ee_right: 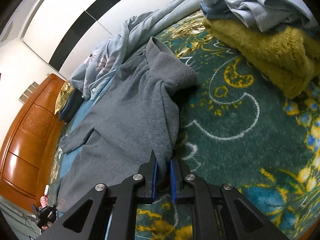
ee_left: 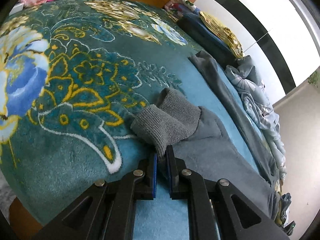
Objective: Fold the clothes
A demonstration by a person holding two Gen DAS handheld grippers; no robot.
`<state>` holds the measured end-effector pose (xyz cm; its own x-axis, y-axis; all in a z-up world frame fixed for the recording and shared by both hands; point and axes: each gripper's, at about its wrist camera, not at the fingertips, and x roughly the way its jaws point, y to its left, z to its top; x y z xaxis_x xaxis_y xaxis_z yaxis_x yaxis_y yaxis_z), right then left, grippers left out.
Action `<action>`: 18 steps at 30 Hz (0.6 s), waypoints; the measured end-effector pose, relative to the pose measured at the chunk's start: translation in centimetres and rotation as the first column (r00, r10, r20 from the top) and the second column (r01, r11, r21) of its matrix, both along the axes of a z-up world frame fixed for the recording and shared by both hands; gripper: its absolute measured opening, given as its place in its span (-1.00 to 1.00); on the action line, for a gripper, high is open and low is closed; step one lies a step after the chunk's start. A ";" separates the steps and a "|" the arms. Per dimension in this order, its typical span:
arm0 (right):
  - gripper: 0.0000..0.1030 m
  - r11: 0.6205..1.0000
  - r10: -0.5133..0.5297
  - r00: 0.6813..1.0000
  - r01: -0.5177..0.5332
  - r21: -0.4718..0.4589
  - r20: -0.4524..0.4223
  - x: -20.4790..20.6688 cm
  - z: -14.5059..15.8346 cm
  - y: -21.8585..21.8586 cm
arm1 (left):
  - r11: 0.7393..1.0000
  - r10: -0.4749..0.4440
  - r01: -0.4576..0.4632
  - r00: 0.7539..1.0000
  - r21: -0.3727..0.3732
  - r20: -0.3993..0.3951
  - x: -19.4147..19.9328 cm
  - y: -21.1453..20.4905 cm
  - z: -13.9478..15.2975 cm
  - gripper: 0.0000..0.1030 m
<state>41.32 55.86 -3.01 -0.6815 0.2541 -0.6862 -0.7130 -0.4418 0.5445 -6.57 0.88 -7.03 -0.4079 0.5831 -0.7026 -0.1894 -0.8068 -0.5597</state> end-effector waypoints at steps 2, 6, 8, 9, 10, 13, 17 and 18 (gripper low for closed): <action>-0.77 1.000 0.000 1.000 0.000 0.002 0.003 -0.1 0.0 0.0 | 1.000 -0.005 0.005 1.000 0.007 0.004 0.0 0.0 0.3 -0.82; -0.77 1.000 0.001 1.000 -0.001 -0.006 -0.029 0.0 0.8 0.0 | 0.999 -0.026 0.026 1.000 0.044 0.006 -0.6 0.0 2.1 -0.83; -0.77 1.000 0.016 0.997 -0.016 0.001 -0.081 0.0 2.3 0.2 | 0.996 -0.042 0.042 0.999 0.076 0.004 -1.2 0.1 3.7 -0.83; -0.77 1.000 0.028 0.994 -0.027 0.010 -0.109 0.0 3.2 0.4 | 0.995 -0.050 0.050 0.999 0.092 0.003 -1.5 0.1 4.4 -0.83; -0.77 0.999 0.038 0.991 -0.036 0.022 -0.127 -0.4 4.2 0.8 | 0.993 -0.060 0.059 0.998 0.107 0.007 -2.2 0.4 5.5 -0.83; -0.77 0.996 0.069 0.982 -0.059 0.059 -0.176 -1.6 7.2 1.9 | 0.980 -0.082 0.070 0.995 0.186 0.058 -5.4 2.1 8.3 -0.83; -0.77 0.992 0.089 0.979 -0.071 0.101 -0.182 -5.2 10.6 4.3 | 0.984 -0.074 0.060 0.994 0.168 0.081 -9.5 5.8 11.4 -0.83; -0.77 0.992 0.088 0.982 -0.072 0.102 -0.168 -6.5 11.0 5.2 | 0.989 -0.065 0.054 0.995 0.137 0.080 -10.6 7.1 11.9 -0.82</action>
